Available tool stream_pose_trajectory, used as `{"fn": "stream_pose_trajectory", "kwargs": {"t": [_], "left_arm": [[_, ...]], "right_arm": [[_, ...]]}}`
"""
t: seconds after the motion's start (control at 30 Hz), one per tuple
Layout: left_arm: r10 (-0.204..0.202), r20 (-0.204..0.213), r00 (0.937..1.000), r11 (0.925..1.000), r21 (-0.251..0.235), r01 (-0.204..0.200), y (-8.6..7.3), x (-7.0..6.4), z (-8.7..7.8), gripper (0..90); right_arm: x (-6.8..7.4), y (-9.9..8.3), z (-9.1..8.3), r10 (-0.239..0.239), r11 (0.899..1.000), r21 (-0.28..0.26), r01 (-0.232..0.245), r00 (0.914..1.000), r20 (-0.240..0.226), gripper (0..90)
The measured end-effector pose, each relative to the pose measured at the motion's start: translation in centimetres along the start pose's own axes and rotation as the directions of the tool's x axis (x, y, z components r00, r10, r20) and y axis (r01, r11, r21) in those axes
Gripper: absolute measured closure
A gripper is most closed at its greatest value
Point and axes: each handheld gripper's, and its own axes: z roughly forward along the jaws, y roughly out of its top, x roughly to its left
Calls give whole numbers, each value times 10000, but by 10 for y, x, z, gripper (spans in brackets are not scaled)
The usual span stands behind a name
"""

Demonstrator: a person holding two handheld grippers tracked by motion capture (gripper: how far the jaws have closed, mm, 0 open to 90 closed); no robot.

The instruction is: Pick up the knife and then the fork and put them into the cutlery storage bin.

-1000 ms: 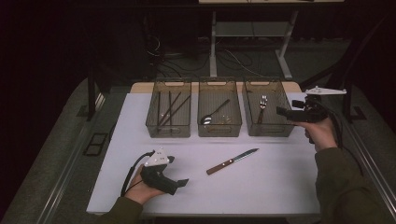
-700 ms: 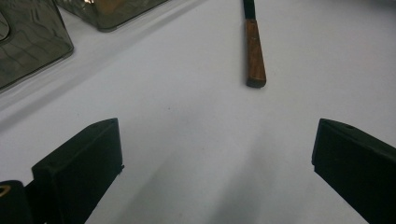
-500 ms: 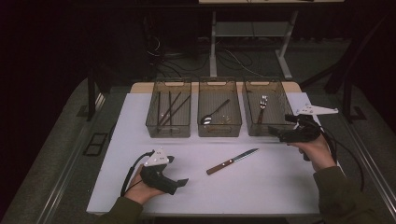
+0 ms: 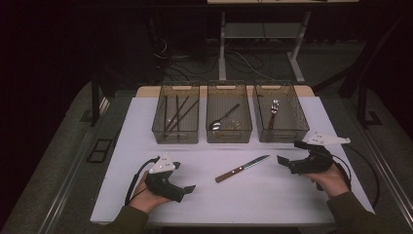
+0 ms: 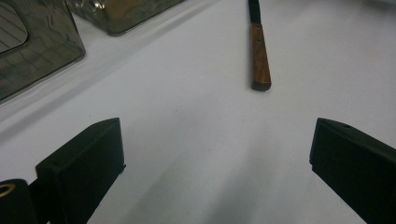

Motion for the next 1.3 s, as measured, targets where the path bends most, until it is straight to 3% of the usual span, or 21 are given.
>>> {"fn": "stream_pose_trajectory", "kwargs": {"t": [0.17, 0.5, 0.97, 1.3], "left_arm": [[-54, -26, 10000, 10000, 52, 54, 1, 0, 0, 34], [-99, -177, 9998, 9999, 33, 99, 7, 0, 0, 110], [-346, 20, 9994, 9987, -369, 346, 34, -3, 14, 296], [-73, 348, 9994, 9998, -185, 80, 47, -12, 33, 399]], "right_arm": [[7, -14, -2, -62, 9998, 208, 65, 9999, -122, 43], [22, -34, -2, 375, 9987, 372, -352, 9973, -636, 44], [25, -34, 5, 224, 9986, 503, -183, 9964, -814, 44], [26, -34, 6, 97, 9986, 529, -54, 9968, -796, 44]]}}
